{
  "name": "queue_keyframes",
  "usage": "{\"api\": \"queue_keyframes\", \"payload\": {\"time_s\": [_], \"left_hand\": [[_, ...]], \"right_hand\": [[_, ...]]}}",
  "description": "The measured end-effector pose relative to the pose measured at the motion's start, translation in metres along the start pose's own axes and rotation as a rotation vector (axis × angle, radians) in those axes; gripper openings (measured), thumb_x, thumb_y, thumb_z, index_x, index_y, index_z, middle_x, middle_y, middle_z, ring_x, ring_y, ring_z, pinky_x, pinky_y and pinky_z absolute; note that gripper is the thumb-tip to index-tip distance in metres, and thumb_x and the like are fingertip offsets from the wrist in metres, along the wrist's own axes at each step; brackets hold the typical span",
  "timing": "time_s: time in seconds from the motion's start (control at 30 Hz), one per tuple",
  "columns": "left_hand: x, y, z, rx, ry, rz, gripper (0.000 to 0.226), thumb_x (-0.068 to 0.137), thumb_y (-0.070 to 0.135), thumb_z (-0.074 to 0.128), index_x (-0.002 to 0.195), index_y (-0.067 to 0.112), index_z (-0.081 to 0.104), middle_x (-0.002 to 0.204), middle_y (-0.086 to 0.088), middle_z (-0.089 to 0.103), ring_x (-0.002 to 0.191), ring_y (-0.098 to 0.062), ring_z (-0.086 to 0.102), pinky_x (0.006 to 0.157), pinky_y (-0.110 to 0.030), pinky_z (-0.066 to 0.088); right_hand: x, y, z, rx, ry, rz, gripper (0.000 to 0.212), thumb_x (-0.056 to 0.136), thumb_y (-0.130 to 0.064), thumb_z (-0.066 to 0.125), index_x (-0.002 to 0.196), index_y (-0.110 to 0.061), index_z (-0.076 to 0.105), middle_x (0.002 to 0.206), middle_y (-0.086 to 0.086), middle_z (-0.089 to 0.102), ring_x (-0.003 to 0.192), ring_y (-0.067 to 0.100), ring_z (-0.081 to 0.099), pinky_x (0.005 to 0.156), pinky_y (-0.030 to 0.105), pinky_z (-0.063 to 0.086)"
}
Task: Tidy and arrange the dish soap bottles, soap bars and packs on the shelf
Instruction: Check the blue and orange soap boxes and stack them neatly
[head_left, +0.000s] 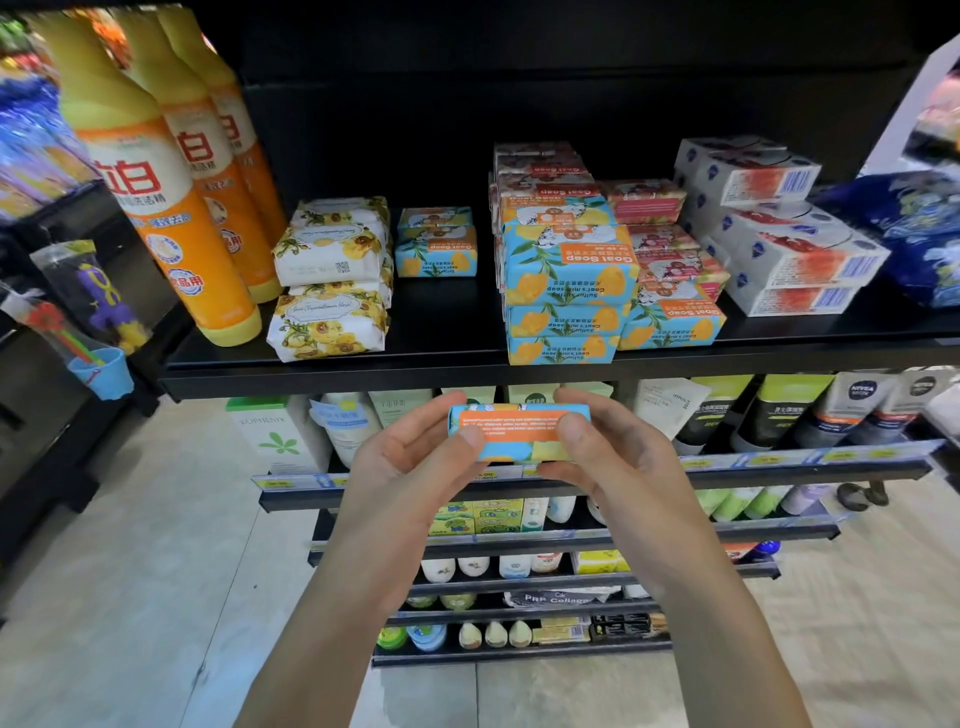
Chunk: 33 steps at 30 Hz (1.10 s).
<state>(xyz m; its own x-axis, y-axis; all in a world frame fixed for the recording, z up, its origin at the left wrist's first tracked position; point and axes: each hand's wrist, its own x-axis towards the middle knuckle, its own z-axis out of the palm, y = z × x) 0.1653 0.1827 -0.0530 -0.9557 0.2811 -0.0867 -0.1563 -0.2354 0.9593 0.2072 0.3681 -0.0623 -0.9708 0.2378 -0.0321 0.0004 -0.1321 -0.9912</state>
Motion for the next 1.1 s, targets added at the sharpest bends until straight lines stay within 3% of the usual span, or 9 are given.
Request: {"api": "queue_keyframes", "payload": {"time_s": [0.27,0.43,0.57,0.73,0.87,1.0,1.1], "left_hand": [[0.000,0.000,0.000,0.014,-0.007,0.008,0.057,0.074,0.027,0.074,0.130,0.019,0.066,0.116,-0.007,0.076,0.113,-0.021,0.071,0.099,-0.031,0.056],[0.000,0.000,0.000,0.030,-0.028,-0.001,0.060,0.079,0.021,0.087,0.134,0.024,0.063,0.122,-0.005,0.074,0.115,-0.020,0.070,0.098,-0.030,0.057],[0.000,0.001,-0.001,0.033,-0.036,-0.004,0.071,0.072,0.037,0.082,0.139,0.028,0.060,0.129,-0.001,0.071,0.119,-0.018,0.068,0.103,-0.035,0.050],[0.000,0.000,-0.001,0.027,-0.020,-0.021,0.056,0.088,0.042,0.074,0.138,0.019,0.060,0.123,-0.009,0.073,0.117,-0.023,0.069,0.108,-0.044,0.048],[0.001,-0.001,0.000,-0.007,-0.023,-0.041,0.050,0.091,0.034,0.073,0.134,0.012,0.063,0.118,-0.012,0.075,0.115,-0.027,0.070,0.101,-0.040,0.055],[0.002,-0.002,-0.002,-0.026,-0.039,-0.032,0.049,0.088,0.020,0.065,0.135,0.008,0.061,0.117,-0.014,0.075,0.108,-0.024,0.073,0.092,-0.031,0.059],[0.002,-0.001,-0.001,-0.040,-0.036,-0.019,0.048,0.089,0.019,0.065,0.135,0.008,0.061,0.117,-0.014,0.075,0.110,-0.026,0.072,0.096,-0.034,0.058]], "right_hand": [[0.001,0.001,0.000,0.010,0.023,0.025,0.066,0.066,-0.052,0.078,0.122,-0.018,0.070,0.118,0.010,0.073,0.099,0.016,0.074,0.087,0.025,0.056],[0.001,0.003,0.000,0.092,0.015,0.019,0.066,0.063,-0.045,0.093,0.121,-0.024,0.069,0.121,0.009,0.073,0.111,0.022,0.071,0.089,0.027,0.055],[0.000,0.006,-0.005,0.120,-0.026,-0.053,0.074,0.062,-0.044,0.094,0.127,-0.022,0.068,0.124,0.006,0.072,0.119,0.025,0.066,0.093,0.031,0.056],[0.001,0.008,-0.009,0.111,-0.083,-0.156,0.064,0.072,-0.010,0.083,0.132,-0.018,0.062,0.120,0.006,0.074,0.118,0.021,0.066,0.096,0.037,0.057],[0.001,0.011,-0.009,0.084,-0.108,-0.217,0.070,0.072,-0.009,0.086,0.136,-0.018,0.060,0.128,0.011,0.069,0.126,0.029,0.060,0.106,0.051,0.051],[0.001,0.010,-0.010,0.038,-0.148,-0.265,0.071,0.075,-0.005,0.081,0.140,-0.017,0.055,0.132,0.011,0.066,0.129,0.028,0.058,0.104,0.043,0.053],[-0.003,0.005,-0.010,-0.095,-0.150,-0.292,0.074,0.078,-0.011,0.084,0.143,-0.023,0.052,0.137,0.001,0.062,0.132,0.022,0.056,0.108,0.043,0.050]]}}
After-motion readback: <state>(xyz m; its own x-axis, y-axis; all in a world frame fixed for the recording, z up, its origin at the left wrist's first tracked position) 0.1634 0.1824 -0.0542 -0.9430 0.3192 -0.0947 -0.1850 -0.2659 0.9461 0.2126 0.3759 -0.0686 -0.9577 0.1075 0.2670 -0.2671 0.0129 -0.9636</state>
